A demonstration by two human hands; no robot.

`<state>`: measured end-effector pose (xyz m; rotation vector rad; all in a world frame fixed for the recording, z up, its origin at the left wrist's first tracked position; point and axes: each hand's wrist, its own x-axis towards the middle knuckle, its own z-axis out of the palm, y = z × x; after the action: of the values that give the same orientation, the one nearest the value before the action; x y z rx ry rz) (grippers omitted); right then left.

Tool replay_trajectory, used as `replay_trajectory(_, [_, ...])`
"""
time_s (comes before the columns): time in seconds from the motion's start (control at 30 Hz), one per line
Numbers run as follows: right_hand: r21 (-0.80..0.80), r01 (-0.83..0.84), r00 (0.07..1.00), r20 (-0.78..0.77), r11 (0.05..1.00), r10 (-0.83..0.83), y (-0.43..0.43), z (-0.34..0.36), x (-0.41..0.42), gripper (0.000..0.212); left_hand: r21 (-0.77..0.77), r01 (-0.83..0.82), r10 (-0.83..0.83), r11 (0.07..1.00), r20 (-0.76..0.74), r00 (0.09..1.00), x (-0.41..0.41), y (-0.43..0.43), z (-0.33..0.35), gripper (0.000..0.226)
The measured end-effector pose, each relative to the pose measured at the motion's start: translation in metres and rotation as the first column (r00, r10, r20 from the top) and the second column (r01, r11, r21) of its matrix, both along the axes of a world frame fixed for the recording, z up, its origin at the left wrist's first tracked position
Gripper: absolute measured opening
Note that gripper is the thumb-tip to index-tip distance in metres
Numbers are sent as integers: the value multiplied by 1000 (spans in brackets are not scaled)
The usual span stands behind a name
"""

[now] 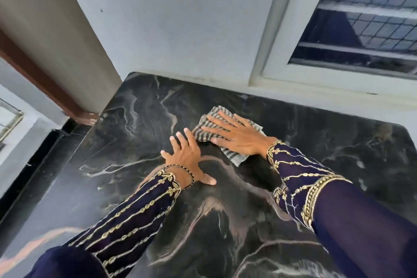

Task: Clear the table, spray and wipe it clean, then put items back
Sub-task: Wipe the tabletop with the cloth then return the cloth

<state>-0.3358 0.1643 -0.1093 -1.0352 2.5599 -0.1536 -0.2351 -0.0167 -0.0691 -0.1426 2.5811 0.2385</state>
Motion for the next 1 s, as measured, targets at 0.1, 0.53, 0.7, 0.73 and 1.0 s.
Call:
replay_trajectory(0.1, [4,47,999,3,999,-47,-1,-2,-41,52,-73,-3,13,997,137,990,-19,8,-1,155])
replay_trajectory(0.53, [-35,182,982,-37,983,-183,30,-5,-75,51,-139,25,2,990,188,982,-24,8,-6,152])
replay_trajectory(0.7, [-7,259,965,-45,966,-260,61,-8,-65,48,-139,21,4,990,176,984,-24,9,-7,152])
replay_trajectory(0.73, [-6,277,960,-44,961,-277,58,-8,-63,48,-138,20,5,990,175,985,-24,8,-7,153])
replay_trajectory(1.0, [-2,270,963,-18,963,-270,43,-9,14,55,10,-39,38,999,25,999,-7,1,-3,146])
